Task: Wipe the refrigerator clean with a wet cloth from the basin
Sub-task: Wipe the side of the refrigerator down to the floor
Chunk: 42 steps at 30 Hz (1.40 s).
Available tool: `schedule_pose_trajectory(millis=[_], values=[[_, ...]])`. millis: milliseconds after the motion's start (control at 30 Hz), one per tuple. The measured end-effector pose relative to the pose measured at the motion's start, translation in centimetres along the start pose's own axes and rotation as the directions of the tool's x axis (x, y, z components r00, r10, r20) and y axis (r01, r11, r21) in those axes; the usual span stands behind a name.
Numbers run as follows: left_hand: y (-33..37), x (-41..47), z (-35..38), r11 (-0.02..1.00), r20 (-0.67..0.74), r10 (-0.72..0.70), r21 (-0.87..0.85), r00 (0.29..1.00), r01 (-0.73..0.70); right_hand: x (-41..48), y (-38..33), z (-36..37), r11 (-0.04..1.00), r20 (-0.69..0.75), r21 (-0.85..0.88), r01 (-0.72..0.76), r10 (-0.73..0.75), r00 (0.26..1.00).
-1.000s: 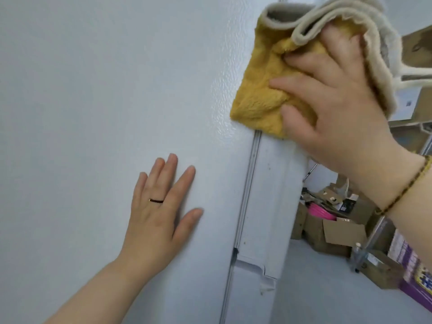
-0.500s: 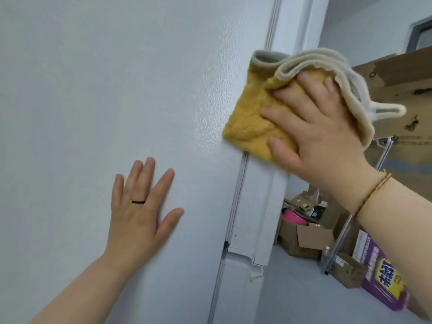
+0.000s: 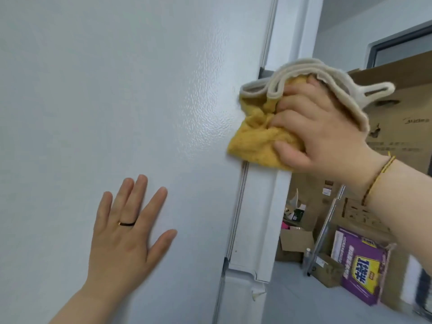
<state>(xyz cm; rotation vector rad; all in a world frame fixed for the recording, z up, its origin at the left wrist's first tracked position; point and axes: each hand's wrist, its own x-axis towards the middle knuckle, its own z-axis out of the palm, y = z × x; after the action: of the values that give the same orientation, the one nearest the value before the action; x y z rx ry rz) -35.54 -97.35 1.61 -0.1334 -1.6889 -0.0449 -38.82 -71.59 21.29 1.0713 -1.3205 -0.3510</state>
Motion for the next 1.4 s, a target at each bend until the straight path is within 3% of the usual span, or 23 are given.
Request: schedule_pose_trajectory(millis=[133,233,300,400,467,533,633,700,767,833,900,1033,1100,1200,1300,1400], values=[[-0.1,0.2,0.0,1.000,-0.022,0.011,-0.017,1.000,-0.011,-0.8,-3.1,1.5,0.939,-0.170,0.177,-0.296,0.325,0.930],[0.0,0.2,0.0,1.000,-0.028,0.010,-0.011,1.000,-0.010,-3.1,-7.5,2.1,0.902,-0.179,0.239,-0.361,0.406,0.896],[0.0,0.3,0.0,1.000,-0.023,0.007,-0.004,1.000,-0.007,-6.0,-10.7,2.1,0.915,-0.125,0.236,-0.327,0.362,0.924],[0.0,0.0,0.1,1.000,-0.017,0.005,0.007,1.000,-0.005,-10.0,-14.0,1.4,0.968,0.025,0.203,-0.148,0.146,0.989],[0.0,-0.1,0.2,1.000,-0.023,0.005,0.011,1.000,-0.005,-9.7,-12.5,0.9,0.981,0.117,0.193,0.005,-0.028,0.993],[-0.1,-0.2,0.3,1.000,-0.024,0.007,0.016,1.000,-0.006,-7.7,-9.6,0.8,0.982,0.134,0.176,0.068,-0.092,0.987],[0.0,-0.1,0.3,1.000,-0.031,0.002,0.018,1.000,-0.001,-3.5,-5.8,0.9,0.982,0.009,0.093,-0.167,0.167,0.986],[0.1,-0.2,0.4,1.000,-0.034,0.001,0.020,0.999,-0.001,-1.9,-6.4,1.2,0.922,-0.073,0.101,-0.373,0.381,0.922],[0.0,-0.4,0.4,1.000,-0.044,-0.003,0.015,0.999,0.003,-1.6,-9.1,1.5,0.865,-0.084,0.078,-0.495,0.501,0.861],[-0.1,-0.5,0.6,1.000,-0.063,-0.005,0.001,0.998,0.005,-3.1,-12.8,2.1,0.877,-0.020,-0.024,-0.480,0.480,0.877],[-0.1,-0.6,0.7,1.000,-0.084,-0.003,-0.009,0.996,0.002,-5.4,-16.4,2.2,0.931,0.085,-0.073,-0.359,0.364,0.927],[-0.2,-0.6,0.8,1.000,-0.091,0.002,-0.024,0.996,-0.005,-8.0,-18.7,2.1,0.998,0.199,0.028,-0.051,0.044,0.979],[-0.2,-0.7,0.8,0.999,-0.083,0.001,-0.036,0.997,-0.004,-7.3,-17.0,2.1,0.995,0.214,0.103,0.003,-0.025,0.977],[-0.1,-0.8,0.7,0.999,-0.077,-0.026,-0.041,0.997,0.023,-5.1,-13.9,2.1,0.983,0.160,0.061,-0.170,0.159,0.974],[-0.2,-0.9,0.7,0.999,-0.084,-0.034,-0.032,0.996,0.031,-3.7,-13.7,1.7,0.919,0.119,-0.045,-0.392,0.394,0.911],[-0.4,-0.9,0.9,1.000,-0.082,0.006,-0.019,0.997,-0.007,-5.4,-16.4,1.5,0.958,0.167,0.017,-0.285,0.278,0.946]])
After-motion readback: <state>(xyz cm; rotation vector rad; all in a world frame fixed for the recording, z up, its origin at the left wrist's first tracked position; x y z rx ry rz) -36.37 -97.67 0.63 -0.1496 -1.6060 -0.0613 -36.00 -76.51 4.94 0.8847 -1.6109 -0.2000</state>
